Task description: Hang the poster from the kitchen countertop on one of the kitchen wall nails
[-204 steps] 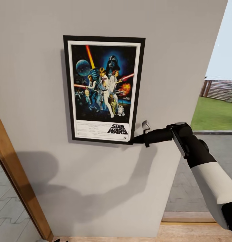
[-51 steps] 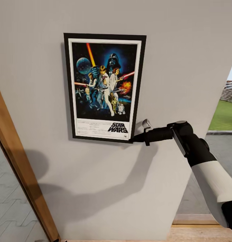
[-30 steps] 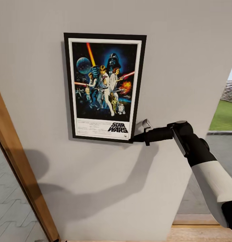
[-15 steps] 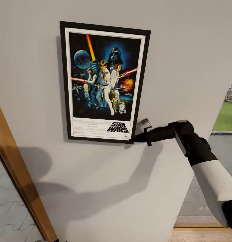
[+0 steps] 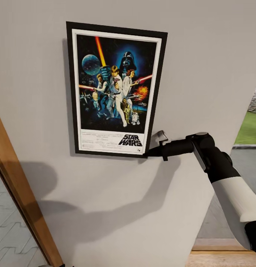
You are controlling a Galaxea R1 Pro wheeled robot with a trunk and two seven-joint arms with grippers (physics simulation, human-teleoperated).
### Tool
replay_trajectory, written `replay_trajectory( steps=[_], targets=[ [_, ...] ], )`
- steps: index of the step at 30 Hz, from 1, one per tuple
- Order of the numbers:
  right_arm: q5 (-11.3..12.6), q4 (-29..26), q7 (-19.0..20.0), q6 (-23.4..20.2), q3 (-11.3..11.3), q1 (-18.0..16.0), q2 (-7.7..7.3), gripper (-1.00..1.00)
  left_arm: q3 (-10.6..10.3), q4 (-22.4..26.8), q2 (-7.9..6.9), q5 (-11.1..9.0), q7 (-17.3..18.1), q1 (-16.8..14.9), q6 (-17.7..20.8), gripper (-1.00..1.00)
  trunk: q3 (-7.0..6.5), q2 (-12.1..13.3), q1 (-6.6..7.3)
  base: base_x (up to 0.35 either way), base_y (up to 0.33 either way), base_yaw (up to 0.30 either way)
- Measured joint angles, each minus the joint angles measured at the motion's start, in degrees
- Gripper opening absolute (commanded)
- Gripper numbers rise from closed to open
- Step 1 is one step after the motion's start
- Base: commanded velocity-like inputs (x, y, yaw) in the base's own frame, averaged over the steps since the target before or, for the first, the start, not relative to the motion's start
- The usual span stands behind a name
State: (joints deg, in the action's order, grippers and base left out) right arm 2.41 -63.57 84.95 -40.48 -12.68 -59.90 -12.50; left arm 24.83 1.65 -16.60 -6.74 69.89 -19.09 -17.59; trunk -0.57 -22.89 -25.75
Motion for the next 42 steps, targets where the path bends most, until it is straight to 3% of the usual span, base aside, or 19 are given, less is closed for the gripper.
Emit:
replay_trajectory(
  steps=[34, 42],
  targets=[
    [0.2, 0.0, -0.6, 0.2, -0.2, 0.0, 0.01, -1.0, 0.0, 0.0, -0.52, 0.0, 0.0, 0.1, 0.0, 1.0, 0.0, 0.0, 0.02, -0.001, 0.0, 0.0],
    [-0.2, 0.0, -3.5, -0.7, -0.2, 0.1, -0.02, -1.0, 0.0, 0.0, -0.52, 0.0, 0.0, 0.1, 0.0, 1.0, -0.01, 0.0, -0.01, -0.066, 0.0, 0.0]
  ],
)
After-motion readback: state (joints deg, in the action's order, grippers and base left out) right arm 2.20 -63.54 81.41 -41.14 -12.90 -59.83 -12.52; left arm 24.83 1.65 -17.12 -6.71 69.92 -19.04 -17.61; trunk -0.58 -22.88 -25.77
